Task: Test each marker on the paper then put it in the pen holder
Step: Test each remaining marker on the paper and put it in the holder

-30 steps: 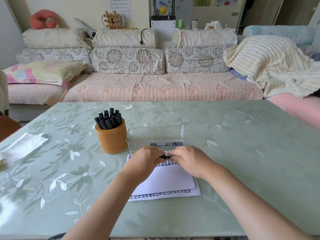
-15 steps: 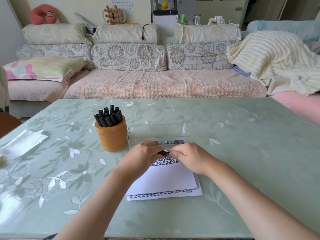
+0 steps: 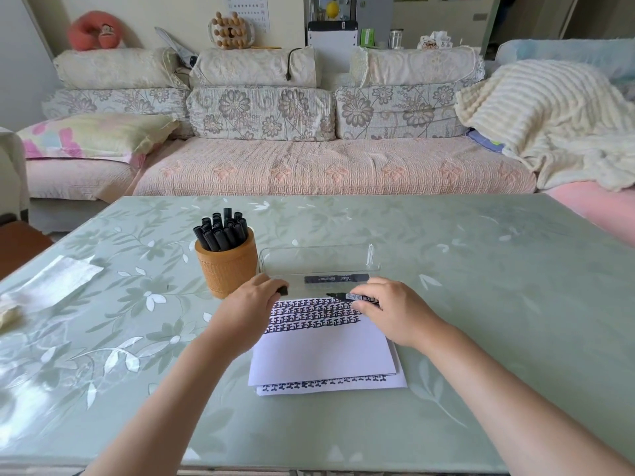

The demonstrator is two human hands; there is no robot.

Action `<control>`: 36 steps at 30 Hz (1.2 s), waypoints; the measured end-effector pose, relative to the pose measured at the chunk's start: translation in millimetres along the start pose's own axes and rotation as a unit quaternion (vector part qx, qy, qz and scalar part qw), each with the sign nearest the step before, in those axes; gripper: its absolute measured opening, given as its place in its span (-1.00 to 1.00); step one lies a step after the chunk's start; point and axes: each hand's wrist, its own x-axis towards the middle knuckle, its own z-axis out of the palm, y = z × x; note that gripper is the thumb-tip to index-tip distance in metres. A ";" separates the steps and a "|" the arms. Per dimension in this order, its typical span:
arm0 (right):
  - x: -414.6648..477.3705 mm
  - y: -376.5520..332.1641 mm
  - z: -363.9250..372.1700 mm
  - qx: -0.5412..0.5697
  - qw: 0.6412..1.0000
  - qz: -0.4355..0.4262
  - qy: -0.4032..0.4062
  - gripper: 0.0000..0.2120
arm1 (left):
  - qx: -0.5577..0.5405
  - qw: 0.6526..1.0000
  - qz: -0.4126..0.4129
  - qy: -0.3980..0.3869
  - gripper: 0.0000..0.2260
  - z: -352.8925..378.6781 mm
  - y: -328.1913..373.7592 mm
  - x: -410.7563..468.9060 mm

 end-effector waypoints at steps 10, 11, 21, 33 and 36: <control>0.4 -3.3 12.5 0.027 0.999 0.026 -0.002 -0.78 | 0.077 0.985 -0.151 0.025 -0.89 -3.0 -38.0 -20.1; 0.4 -2.1 13.2 0.030 0.999 0.029 -0.001 -0.78 | 0.083 0.985 -0.150 0.023 -0.89 -0.1 -38.7 -20.3; -8.1 -0.7 4.4 0.121 0.991 0.037 0.033 -0.66 | 0.048 0.985 -0.125 0.112 -0.85 3.0 -16.5 -5.5; -12.8 15.5 -0.7 0.285 0.955 0.071 0.035 -0.39 | -0.049 0.980 0.183 -0.065 -0.75 52.7 61.0 -17.7; -18.4 12.9 -7.7 0.307 0.951 0.033 0.010 -0.73 | -0.028 0.975 0.206 -0.072 -0.79 56.1 59.3 -21.1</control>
